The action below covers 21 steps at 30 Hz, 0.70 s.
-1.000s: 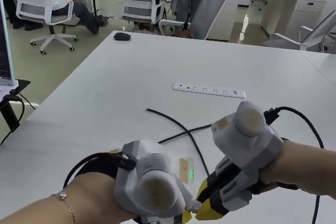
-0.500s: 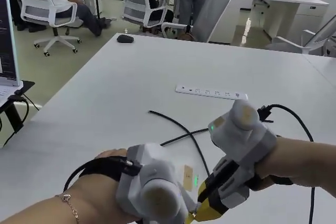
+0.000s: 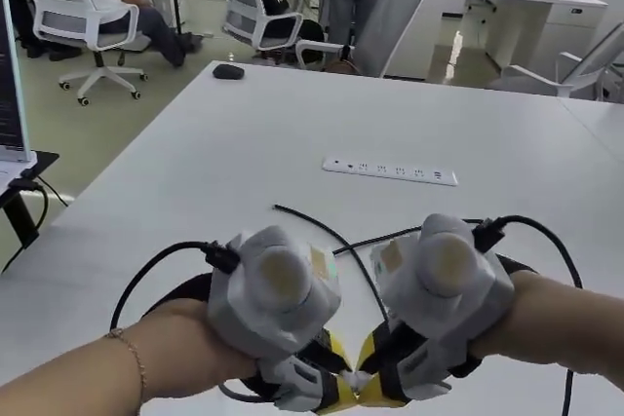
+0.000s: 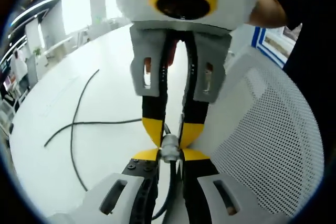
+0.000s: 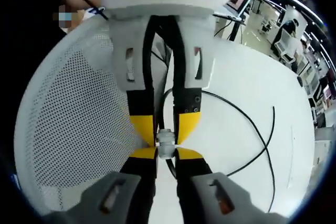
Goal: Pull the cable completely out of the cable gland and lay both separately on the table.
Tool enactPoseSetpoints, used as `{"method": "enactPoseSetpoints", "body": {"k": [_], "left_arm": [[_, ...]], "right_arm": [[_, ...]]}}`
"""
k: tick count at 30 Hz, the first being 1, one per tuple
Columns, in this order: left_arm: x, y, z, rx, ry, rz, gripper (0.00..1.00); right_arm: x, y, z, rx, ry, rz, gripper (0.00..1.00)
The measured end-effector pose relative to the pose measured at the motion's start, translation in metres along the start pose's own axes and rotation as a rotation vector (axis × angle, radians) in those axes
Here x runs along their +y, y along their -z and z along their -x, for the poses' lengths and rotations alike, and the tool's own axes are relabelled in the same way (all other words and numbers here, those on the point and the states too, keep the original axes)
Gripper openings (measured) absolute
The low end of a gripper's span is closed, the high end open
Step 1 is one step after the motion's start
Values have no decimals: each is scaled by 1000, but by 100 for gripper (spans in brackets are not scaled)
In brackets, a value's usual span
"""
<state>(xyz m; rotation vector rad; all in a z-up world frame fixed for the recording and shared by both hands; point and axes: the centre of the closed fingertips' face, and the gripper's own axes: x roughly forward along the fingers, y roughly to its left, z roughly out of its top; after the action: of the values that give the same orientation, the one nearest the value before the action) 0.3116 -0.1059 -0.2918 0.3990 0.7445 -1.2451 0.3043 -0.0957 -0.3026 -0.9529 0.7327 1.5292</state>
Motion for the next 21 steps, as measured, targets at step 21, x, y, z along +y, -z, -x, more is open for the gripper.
{"method": "enactPoseSetpoints", "body": {"k": [21], "left_arm": [[3, 11, -4, 90, -162, -253, 16]], "right_arm": [[-16, 24, 3, -17, 280, -74, 25]]}}
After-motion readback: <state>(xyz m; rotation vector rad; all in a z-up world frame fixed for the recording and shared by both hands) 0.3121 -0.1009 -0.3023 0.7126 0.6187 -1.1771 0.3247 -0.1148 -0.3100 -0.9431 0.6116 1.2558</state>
